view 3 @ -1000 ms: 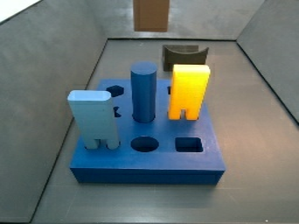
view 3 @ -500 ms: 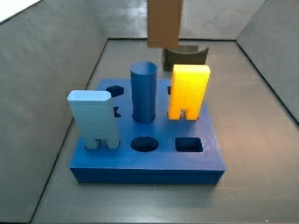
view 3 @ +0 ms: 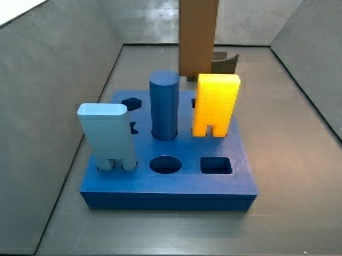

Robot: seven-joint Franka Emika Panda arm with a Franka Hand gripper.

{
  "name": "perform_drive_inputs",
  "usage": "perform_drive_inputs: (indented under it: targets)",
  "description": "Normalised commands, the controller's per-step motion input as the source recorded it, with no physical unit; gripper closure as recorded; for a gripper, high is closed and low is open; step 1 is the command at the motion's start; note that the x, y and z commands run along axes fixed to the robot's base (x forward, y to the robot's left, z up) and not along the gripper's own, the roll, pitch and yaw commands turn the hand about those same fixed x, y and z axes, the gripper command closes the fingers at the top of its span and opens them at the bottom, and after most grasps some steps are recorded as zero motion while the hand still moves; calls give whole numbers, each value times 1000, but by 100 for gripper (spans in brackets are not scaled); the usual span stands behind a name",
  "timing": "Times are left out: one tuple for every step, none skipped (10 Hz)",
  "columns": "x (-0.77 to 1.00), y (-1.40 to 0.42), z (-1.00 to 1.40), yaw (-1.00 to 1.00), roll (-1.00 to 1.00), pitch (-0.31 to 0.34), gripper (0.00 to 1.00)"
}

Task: Pick up the arch object. Move up. Rotate the arch object. Move to above the board. Insert the arch object.
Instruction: Insert the arch object.

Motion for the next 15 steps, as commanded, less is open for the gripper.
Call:
perform_drive_inputs:
  targets:
    - [354, 154, -346, 0, 39, -53, 100]
    - [374, 134, -360, 0, 49, -39, 100]
    - [383, 140, -391, 0, 44, -33, 100]
    - [354, 117, -411, 0, 69, -27, 100]
    - [243, 120, -440, 0, 84, -33, 100]
    - [0, 109, -400, 0, 86, -40, 100]
    - [0, 103, -226, 0, 26, 0, 100]
    - [0, 0, 0, 0, 0, 4, 100]
    - [0, 0, -251, 0, 11, 0, 100]
    - [71, 0, -363, 0, 31, 0, 100]
    - [83, 0, -406, 0, 47, -14, 100]
    - [166, 0, -360, 0, 31, -10, 100]
    - [74, 0, -380, 0, 54, -37, 100]
    - [26, 0, -357, 0, 80, -20, 100]
    - [0, 0, -369, 0, 116, -9, 100]
